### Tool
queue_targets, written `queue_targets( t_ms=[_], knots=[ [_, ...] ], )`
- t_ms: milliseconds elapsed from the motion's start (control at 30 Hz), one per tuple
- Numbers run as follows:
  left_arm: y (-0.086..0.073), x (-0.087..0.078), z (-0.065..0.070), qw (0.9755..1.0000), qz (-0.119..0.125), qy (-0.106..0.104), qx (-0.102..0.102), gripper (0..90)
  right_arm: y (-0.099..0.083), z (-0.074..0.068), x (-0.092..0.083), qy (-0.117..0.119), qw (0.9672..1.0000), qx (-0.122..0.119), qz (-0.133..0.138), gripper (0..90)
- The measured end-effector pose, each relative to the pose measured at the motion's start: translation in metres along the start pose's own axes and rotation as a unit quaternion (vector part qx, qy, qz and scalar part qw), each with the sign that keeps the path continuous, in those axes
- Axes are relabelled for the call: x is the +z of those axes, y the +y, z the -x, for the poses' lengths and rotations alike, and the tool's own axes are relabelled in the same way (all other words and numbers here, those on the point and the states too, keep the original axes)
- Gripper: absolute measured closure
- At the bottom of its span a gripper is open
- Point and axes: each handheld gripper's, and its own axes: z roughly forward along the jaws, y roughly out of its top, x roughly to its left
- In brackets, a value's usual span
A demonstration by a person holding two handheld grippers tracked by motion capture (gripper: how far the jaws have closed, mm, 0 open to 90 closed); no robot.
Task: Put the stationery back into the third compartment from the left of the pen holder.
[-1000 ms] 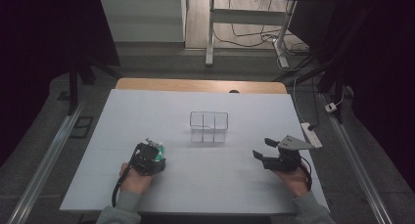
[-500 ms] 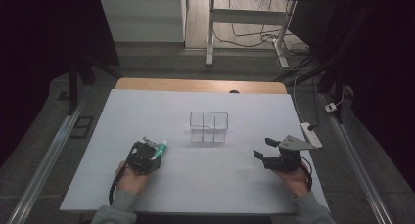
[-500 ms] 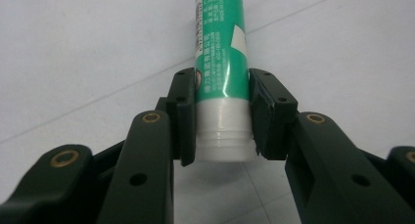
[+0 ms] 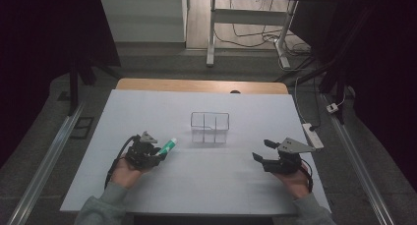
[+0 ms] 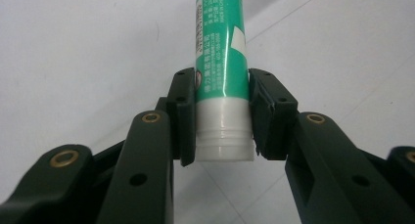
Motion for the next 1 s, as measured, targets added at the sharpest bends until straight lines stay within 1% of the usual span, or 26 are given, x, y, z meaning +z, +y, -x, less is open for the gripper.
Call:
queue_targets(
  t_ms=[67, 100, 167, 233, 267, 300, 367, 467, 500, 567, 633, 667, 700, 767, 800, 833, 900, 1000],
  knots=[
    [0.007, 0.000, 0.000, 0.9998, 0.003, -0.013, 0.014, 64.6, 0.001, -0.002, -0.001, -0.001, 1.0000, -0.003, -0.003, 30.6],
    [0.012, 0.000, 0.001, 0.9995, 0.002, -0.016, 0.025, 64.6, 0.001, -0.003, -0.001, 0.000, 1.0000, -0.007, -0.003, 30.7],
    [0.020, -0.001, 0.003, 0.9987, 0.006, -0.025, 0.044, 64.6, 0.002, -0.004, 0.000, 0.002, 1.0000, -0.005, -0.002, 30.7],
    [0.029, -0.002, 0.006, 0.9973, 0.007, -0.038, 0.063, 64.6, 0.004, -0.006, -0.001, 0.001, 0.9999, -0.009, -0.013, 30.7],
    [0.033, -0.002, 0.008, 0.9964, 0.007, -0.043, 0.073, 64.6, 0.005, -0.008, -0.001, 0.000, 0.9999, -0.009, -0.007, 30.7],
    [0.037, -0.002, 0.010, 0.9957, 0.009, -0.048, 0.078, 64.6, 0.007, -0.009, -0.001, 0.002, 0.9998, -0.014, -0.013, 30.7],
    [0.042, 0.000, 0.014, 0.9940, 0.008, -0.059, 0.092, 64.6, 0.010, -0.015, -0.001, 0.009, 0.9996, -0.024, -0.014, 31.4],
    [0.046, 0.003, 0.021, 0.9919, 0.006, -0.067, 0.108, 64.6, 0.015, -0.024, 0.002, 0.021, 0.9987, -0.041, -0.022, 31.6],
    [0.047, 0.003, 0.022, 0.9916, 0.006, -0.068, 0.110, 64.6, 0.016, -0.027, 0.004, 0.021, 0.9983, -0.047, -0.027, 31.8],
    [0.047, 0.004, 0.025, 0.9910, 0.007, -0.068, 0.115, 64.6, 0.018, -0.032, 0.007, 0.031, 0.9975, -0.053, -0.036, 32.7],
    [0.047, 0.005, 0.027, 0.9905, 0.006, -0.070, 0.118, 64.6, 0.019, -0.036, 0.009, 0.039, 0.9967, -0.061, -0.038, 32.7],
    [0.047, 0.006, 0.028, 0.9903, 0.006, -0.071, 0.119, 64.6, 0.020, -0.038, 0.009, 0.038, 0.9960, -0.068, -0.043, 32.8],
    [0.047, 0.007, 0.029, 0.9899, 0.005, -0.072, 0.122, 64.6, 0.021, -0.040, 0.011, 0.045, 0.9959, -0.070, -0.036, 32.8],
    [0.048, 0.009, 0.031, 0.9891, 0.005, -0.079, 0.124, 64.6, 0.022, -0.043, 0.011, 0.046, 0.9954, -0.074, -0.040, 33.1],
    [0.049, 0.010, 0.032, 0.9885, 0.007, -0.082, 0.127, 64.6, 0.022, -0.043, 0.012, 0.049, 0.9950, -0.078, -0.039, 33.7],
    [0.050, 0.011, 0.033, 0.9879, 0.007, -0.085, 0.129, 64.6, 0.023, -0.043, 0.012, 0.050, 0.9944, -0.082, -0.045, 34.3],
    [0.052, 0.014, 0.036, 0.9867, 0.006, -0.091, 0.135, 64.6, 0.023, -0.042, 0.014, 0.055, 0.9947, -0.077, -0.041, 34.5],
    [0.056, 0.019, 0.040, 0.9842, 0.005, -0.102, 0.144, 64.6, 0.024, -0.043, 0.015, 0.058, 0.9940, -0.081, -0.044, 34.6]
  ],
)
